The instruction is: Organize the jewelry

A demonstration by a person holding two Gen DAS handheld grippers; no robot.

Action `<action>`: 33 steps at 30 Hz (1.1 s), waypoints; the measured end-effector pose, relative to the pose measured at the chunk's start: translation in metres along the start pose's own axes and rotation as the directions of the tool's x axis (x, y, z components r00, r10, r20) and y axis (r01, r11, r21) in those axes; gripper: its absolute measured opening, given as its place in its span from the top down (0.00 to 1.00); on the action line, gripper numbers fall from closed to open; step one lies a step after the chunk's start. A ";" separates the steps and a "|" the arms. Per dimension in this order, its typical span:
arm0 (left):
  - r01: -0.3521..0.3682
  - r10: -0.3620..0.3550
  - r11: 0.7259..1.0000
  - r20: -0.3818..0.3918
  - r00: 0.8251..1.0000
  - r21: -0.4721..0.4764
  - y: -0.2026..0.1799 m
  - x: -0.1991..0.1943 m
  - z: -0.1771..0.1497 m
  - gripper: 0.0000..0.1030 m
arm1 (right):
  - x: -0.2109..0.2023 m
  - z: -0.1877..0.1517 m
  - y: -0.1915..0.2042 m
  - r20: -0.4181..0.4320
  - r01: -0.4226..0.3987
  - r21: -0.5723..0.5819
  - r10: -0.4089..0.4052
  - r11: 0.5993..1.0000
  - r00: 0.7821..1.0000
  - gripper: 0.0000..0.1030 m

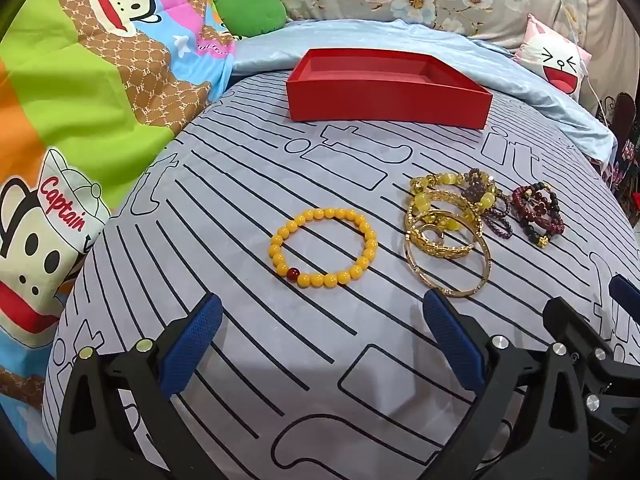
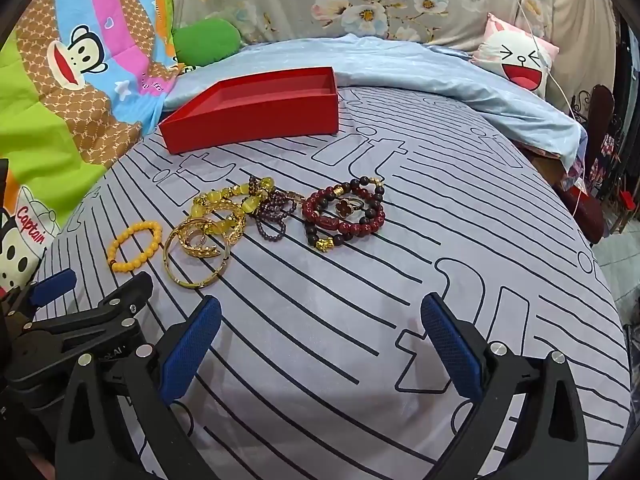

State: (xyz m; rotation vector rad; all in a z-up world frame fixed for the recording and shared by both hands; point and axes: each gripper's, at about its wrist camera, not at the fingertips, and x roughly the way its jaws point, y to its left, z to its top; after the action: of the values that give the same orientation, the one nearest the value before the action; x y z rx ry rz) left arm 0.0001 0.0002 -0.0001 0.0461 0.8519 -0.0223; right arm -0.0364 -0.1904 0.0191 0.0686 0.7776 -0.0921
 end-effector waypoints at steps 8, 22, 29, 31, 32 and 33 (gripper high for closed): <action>0.010 -0.010 1.000 -0.011 1.000 -0.001 0.002 0.006 0.003 0.07 | -0.001 0.001 0.002 -0.011 0.012 -0.003 -0.012 1.000 1.000 0.06; -0.023 0.023 1.000 -0.011 1.000 0.016 -0.005 0.006 0.008 0.07 | 0.001 0.005 -0.001 0.000 0.018 -0.010 -0.018 1.000 1.000 0.06; -0.026 0.026 0.999 -0.012 1.000 0.019 -0.005 0.009 0.010 0.07 | 0.002 0.005 -0.002 -0.002 0.023 -0.002 -0.023 1.000 1.000 0.06; -0.028 0.028 0.999 -0.013 1.000 0.021 -0.005 0.009 0.009 0.07 | 0.001 0.005 -0.002 0.001 0.025 -0.003 -0.025 1.000 1.000 0.06; -0.029 0.030 0.999 -0.013 0.999 0.022 -0.006 0.009 0.009 0.07 | 0.001 0.005 -0.002 0.002 0.026 -0.003 -0.026 1.000 1.000 0.06; -0.030 0.030 0.999 -0.013 0.999 0.022 -0.006 0.010 0.009 0.07 | 0.001 0.005 -0.002 0.004 0.026 -0.003 -0.026 1.000 1.000 0.06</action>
State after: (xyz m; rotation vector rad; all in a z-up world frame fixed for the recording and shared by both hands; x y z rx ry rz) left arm 0.0132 -0.0062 -0.0013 0.0796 0.8640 -0.0029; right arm -0.0323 -0.1926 0.0221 0.0551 0.7749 -0.1160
